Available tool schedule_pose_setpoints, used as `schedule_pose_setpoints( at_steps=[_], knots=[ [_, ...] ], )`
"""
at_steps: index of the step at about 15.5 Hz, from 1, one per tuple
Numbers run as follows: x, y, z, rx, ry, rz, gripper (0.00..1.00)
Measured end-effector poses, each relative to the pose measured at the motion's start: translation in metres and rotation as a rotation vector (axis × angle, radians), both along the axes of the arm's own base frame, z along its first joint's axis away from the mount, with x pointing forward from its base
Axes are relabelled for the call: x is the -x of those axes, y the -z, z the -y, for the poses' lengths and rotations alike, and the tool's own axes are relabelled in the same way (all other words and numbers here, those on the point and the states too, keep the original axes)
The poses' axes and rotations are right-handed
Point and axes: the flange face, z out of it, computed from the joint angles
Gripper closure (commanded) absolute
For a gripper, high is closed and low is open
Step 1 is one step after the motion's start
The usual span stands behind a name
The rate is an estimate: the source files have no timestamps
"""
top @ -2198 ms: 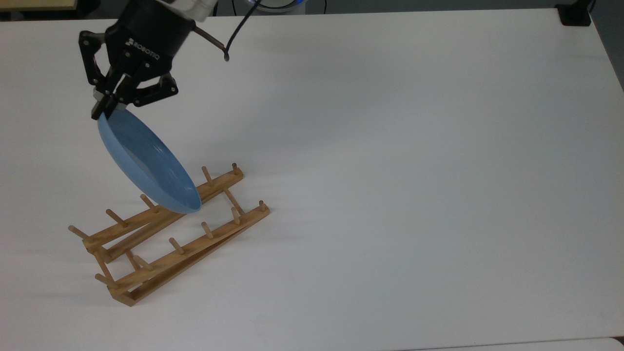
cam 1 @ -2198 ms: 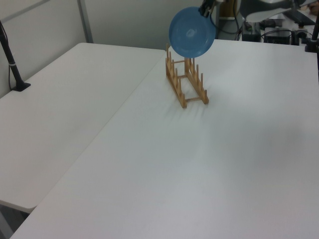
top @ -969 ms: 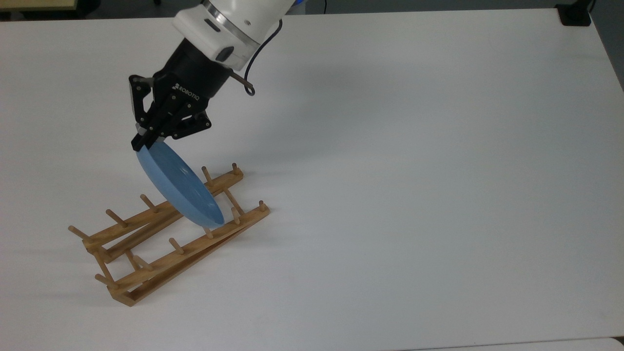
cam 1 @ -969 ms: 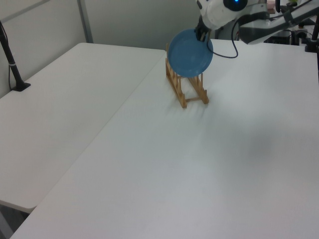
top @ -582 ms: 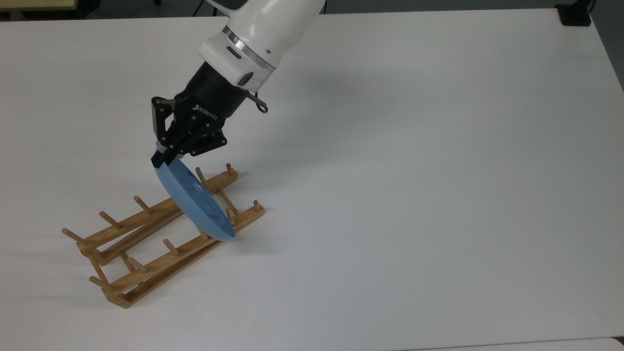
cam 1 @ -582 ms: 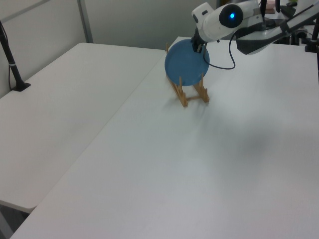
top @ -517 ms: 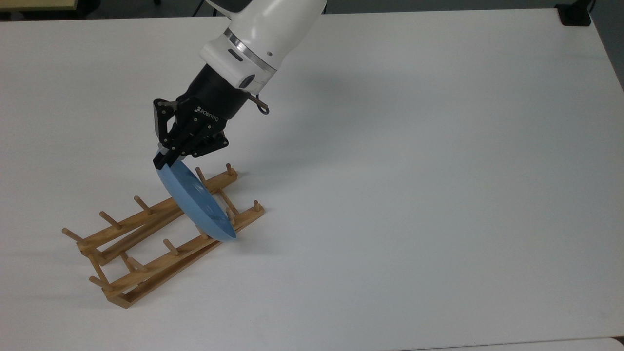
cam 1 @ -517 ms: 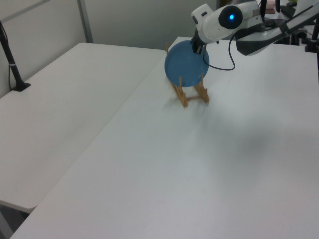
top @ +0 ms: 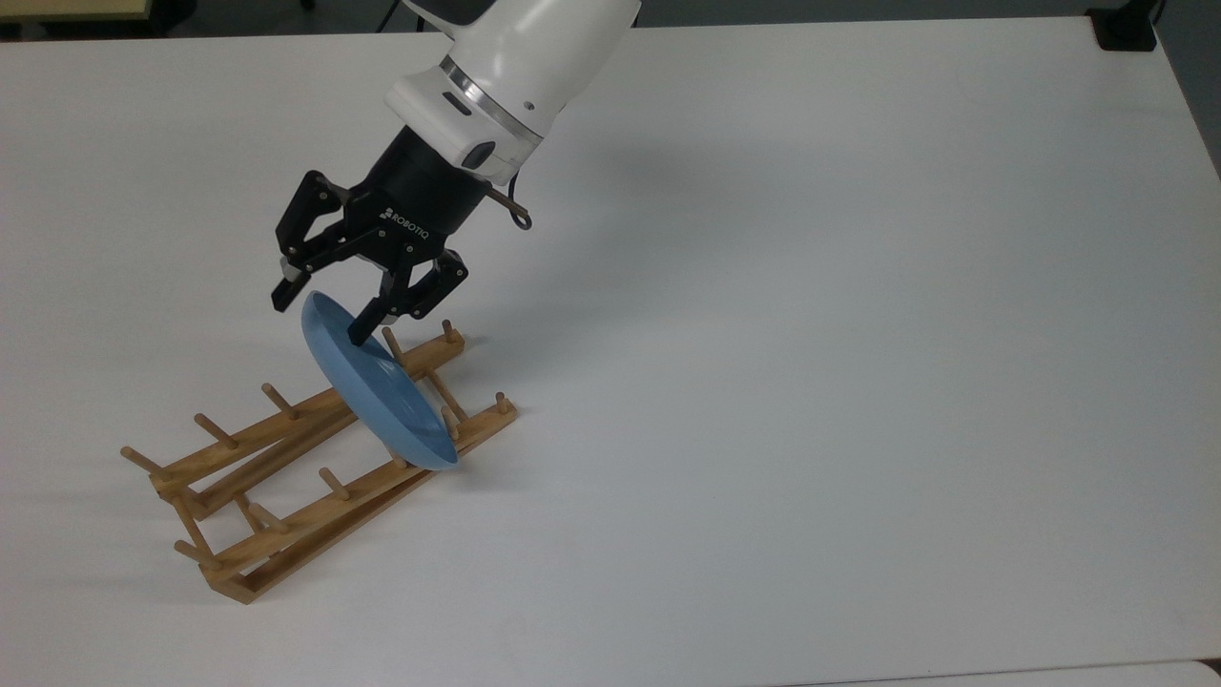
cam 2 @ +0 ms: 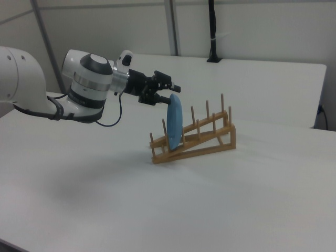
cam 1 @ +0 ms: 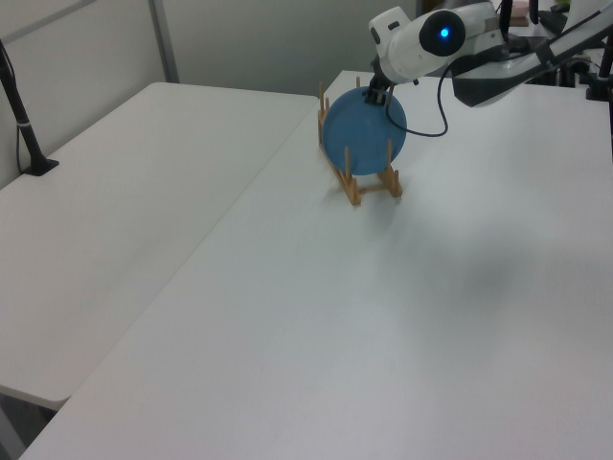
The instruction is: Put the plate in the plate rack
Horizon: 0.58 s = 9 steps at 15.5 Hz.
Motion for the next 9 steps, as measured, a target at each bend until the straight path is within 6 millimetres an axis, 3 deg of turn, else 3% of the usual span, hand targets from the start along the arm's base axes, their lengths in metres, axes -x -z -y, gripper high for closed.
schedule_pose_setpoints(
  at_steps=[4, 7, 9],
  knots=[
    [-0.003, -0.018, 0.000, -0.128, 0.074, 0.068, 0.00],
    [-0.002, -0.053, -0.009, -0.386, 0.188, 0.119, 0.00],
    [0.009, -0.078, -0.023, -0.534, 0.302, 0.098, 0.00]
  ],
)
